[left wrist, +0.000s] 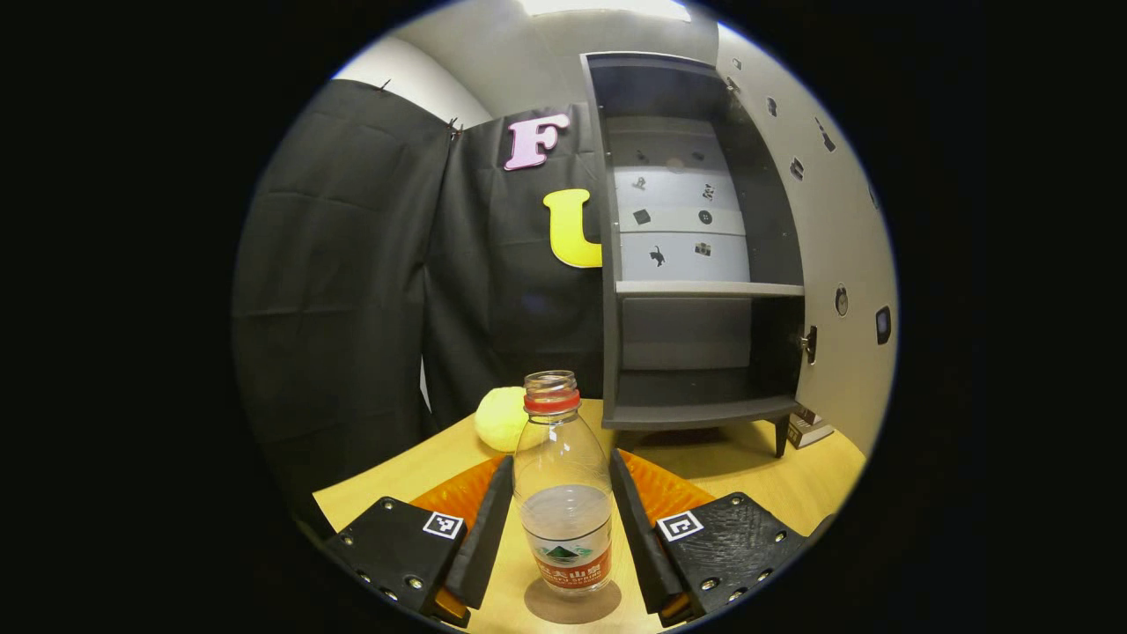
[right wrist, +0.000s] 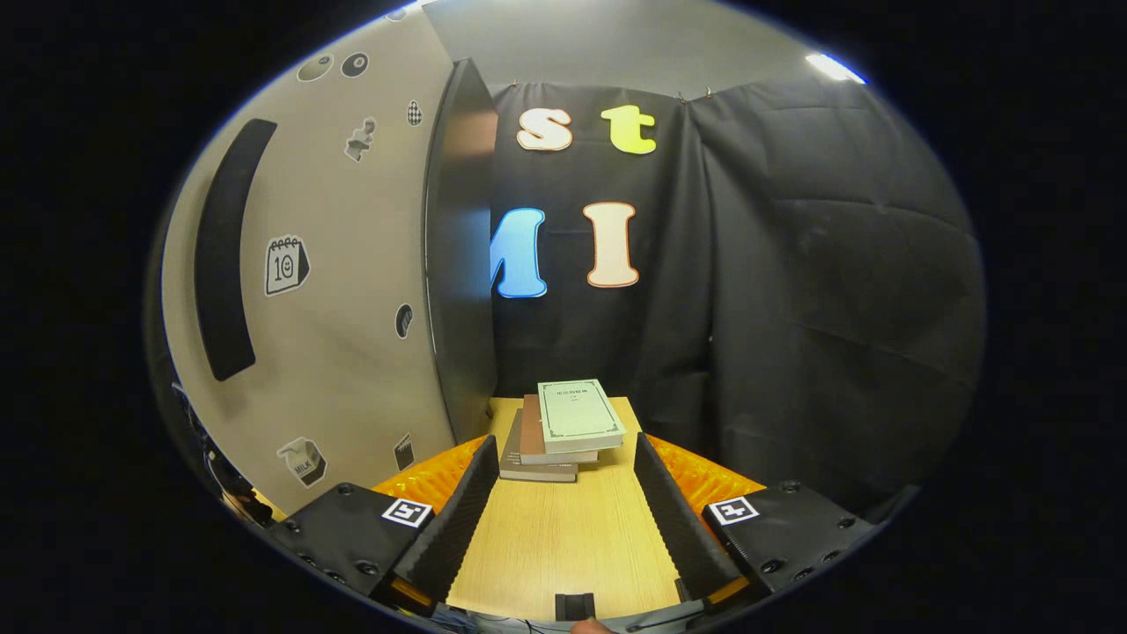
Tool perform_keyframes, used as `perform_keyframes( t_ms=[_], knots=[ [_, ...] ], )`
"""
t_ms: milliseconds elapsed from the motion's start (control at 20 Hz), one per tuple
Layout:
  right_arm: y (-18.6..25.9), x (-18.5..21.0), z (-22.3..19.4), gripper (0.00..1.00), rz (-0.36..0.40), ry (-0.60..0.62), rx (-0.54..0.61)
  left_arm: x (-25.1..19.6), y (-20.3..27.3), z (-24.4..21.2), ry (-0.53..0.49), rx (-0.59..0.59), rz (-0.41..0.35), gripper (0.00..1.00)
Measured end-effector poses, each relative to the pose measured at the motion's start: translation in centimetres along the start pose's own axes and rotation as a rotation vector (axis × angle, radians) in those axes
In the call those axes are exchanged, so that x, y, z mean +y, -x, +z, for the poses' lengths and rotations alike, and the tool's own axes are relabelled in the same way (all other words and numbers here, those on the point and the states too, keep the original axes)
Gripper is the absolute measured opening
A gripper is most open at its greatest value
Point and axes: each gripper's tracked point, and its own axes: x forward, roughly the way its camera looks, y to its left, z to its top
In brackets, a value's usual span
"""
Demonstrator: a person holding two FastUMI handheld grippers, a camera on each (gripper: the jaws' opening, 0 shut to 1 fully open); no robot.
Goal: Open the cabinet door with the right hand, grasp the bottle in the cabinet with the left hand and place it on the coaster, then close the cabinet door with the right hand.
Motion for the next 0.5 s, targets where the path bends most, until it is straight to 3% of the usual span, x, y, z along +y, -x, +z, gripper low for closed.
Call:
perform_keyframes(
  t_ms=[500],
  knots=[
    [-0.2,0.7,0.1,0.98,0.017,0.012,0.001,-0.3,0.8,-1.6,-0.040,0.018,0.024,0.63]
  ],
)
